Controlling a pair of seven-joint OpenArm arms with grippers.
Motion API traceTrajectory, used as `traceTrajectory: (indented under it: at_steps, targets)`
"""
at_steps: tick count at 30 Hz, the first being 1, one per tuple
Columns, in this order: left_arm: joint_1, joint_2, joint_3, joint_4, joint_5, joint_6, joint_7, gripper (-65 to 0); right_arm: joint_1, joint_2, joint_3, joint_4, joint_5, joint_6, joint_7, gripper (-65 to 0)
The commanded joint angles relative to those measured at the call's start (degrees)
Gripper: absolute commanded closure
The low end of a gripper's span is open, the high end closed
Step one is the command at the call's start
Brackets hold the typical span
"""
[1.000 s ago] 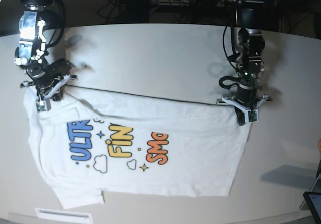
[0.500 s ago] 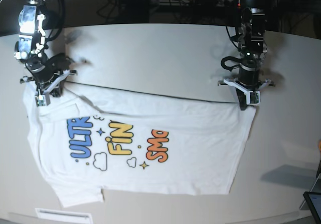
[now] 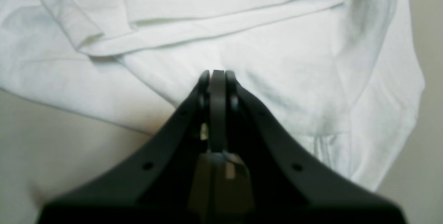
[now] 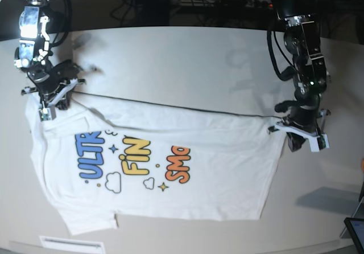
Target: Fold the T-shirt properly
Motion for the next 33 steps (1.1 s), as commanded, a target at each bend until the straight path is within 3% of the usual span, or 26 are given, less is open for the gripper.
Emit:
traceTrajectory:
  at_steps: [1, 7, 18, 23, 33]
  targets:
    - [-1.6, -0.2, 0.0, 0.5, -0.3, -0.2, 1.3, 0.0, -0.3, 0.6, 0.0, 0.0, -1.1, -0.2, -2.9, -0.1]
    - [-11.0, 0.1, 0.0, -8.6, -0.6, -0.1, 13.8, 0.0, -0.2, 0.6, 0.0, 0.0, -1.1, -0.2, -2.9, -0.1]
    - [-16.9, 0.2, -0.1, -26.2, -0.7, 0.0, 19.3, 0.0, -0.3, 0.5, 0.1, 0.0, -1.1, -0.2, -2.9, -0.1]
    - [-13.9, 0.2, 0.0, -26.4, -0.6, 0.0, 21.7, 0.0, -0.8, 0.7, 0.2, 0.0, -1.1, -0.2, -3.0, 0.0]
    - [0.1, 0.2, -0.1, -12.0, -0.6, 0.0, 22.2, 0.0, -4.1, 1.6, 0.3, 5.5, -1.2, -0.4, -5.1, 0.0]
